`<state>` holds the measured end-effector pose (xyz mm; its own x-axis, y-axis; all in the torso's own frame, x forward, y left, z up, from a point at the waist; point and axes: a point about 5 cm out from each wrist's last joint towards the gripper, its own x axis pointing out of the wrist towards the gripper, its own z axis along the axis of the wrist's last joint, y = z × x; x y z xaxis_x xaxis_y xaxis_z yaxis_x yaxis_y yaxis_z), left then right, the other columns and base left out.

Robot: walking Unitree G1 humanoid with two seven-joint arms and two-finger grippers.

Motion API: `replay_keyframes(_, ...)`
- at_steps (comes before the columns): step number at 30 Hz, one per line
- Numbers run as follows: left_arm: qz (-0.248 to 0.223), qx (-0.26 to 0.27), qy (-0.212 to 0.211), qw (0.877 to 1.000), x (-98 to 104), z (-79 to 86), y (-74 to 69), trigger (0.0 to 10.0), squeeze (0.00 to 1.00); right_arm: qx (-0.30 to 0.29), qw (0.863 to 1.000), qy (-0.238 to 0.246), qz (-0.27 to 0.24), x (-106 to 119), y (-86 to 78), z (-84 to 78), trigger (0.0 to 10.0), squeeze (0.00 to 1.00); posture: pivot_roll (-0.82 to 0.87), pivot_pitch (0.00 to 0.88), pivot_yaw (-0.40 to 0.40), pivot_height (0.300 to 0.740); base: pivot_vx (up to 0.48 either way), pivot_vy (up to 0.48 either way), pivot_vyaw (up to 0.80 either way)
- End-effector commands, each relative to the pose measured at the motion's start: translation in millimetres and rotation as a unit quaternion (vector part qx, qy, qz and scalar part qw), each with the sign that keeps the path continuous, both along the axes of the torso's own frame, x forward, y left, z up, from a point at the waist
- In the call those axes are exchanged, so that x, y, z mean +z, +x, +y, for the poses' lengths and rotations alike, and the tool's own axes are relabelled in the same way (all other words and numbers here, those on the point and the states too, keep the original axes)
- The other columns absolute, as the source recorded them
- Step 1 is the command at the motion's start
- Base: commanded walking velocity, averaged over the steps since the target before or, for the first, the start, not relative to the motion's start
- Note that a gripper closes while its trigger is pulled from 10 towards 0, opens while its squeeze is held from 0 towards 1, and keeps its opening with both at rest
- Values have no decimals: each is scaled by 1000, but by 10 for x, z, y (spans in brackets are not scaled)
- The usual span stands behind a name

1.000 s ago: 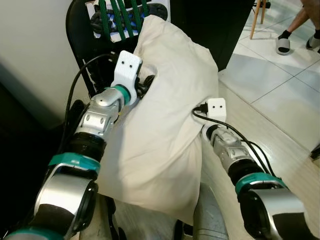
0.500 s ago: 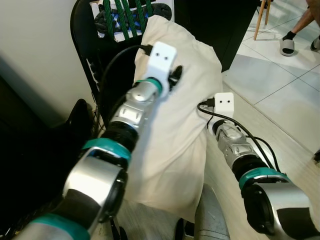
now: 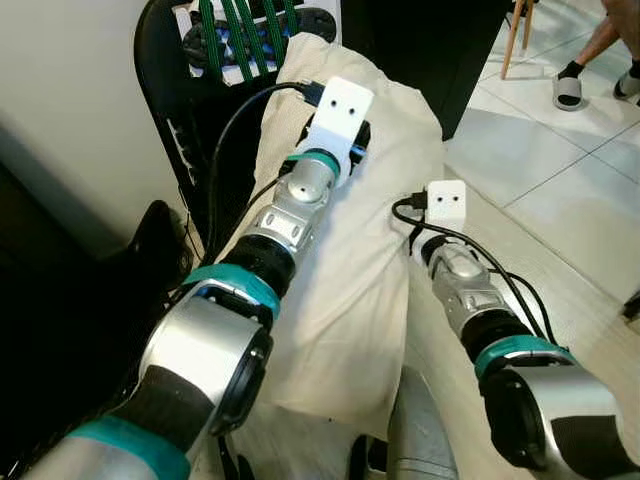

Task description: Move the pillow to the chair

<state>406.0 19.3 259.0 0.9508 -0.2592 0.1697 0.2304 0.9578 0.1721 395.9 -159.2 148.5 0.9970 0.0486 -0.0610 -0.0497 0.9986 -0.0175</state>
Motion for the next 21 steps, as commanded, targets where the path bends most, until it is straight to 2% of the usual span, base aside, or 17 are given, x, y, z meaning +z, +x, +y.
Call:
replay_keyframes(1, 18, -31, -41, 999, -97, 49, -8, 10000, 0, 13, 997, 32, -68, 261, 51, 80, 10000, 0, -10, 61, 73, 545, 0, 0, 0)
replay_keyframes(2, 15, -82, -73, 994, -116, 83, -35, 10000, 0, 25, 995, 54, -85, 303, 45, 122, 10000, 0, -6, 54, 66, 545, 0, 0, 0)
replay_keyframes(3, -5, -142, -84, 986, -97, 102, -99, 10000, 0, 36, 992, 73, -100, 344, 37, 150, 10000, 0, -5, 51, 63, 545, 0, 0, 0)
replay_keyframes(5, -13, -160, -84, 983, -88, 103, -125, 10000, 0, 39, 991, 77, -104, 353, 34, 157, 10000, 0, -5, 51, 63, 545, 0, 0, 0)
replay_keyframes(6, -25, -198, -81, 976, -72, 99, -188, 10000, 0, 41, 990, 80, -107, 359, 30, 160, 10000, 0, -1, 48, 56, 545, 0, 0, 0)
replay_keyframes(9, -46, -258, -84, 961, -59, 176, -421, 10000, 0, 41, 989, 86, -109, 334, 9, 158, 10000, 0, 8, 43, 51, 545, 0, 0, 0)
replay_keyframes(10, -46, -258, -84, 961, -59, 176, -421, 10000, 0, 41, 989, 86, -109, 334, 9, 158, 10000, 0, 8, 43, 51, 545, 0, 0, 0)
replay_keyframes(13, -45, -277, -80, 957, -179, 371, -735, 10000, 0, 38, 990, 93, -103, 236, -37, 159, 10000, 0, 10, 40, 44, 545, 0, 0, 0)
replay_keyframes(15, -41, -278, -80, 956, -232, 459, -863, 10000, 0, 37, 989, 99, -100, 196, -58, 162, 10000, 0, 14, 38, 38, 545, 0, 0, 0)
replay_keyframes(18, -38, -276, -83, 957, -254, 521, -937, 10000, 0, 37, 989, 104, -99, 172, -73, 164, 10000, 0, 20, 37, 30, 545, 0, 0, 0)
replay_keyframes(21, -33, -263, -98, 959, -263, 732, -1082, 10000, 0, 40, 988, 116, -91, 97, -121, 192, 10000, 0, 28, 35, 20, 545, 0, 0, 0)
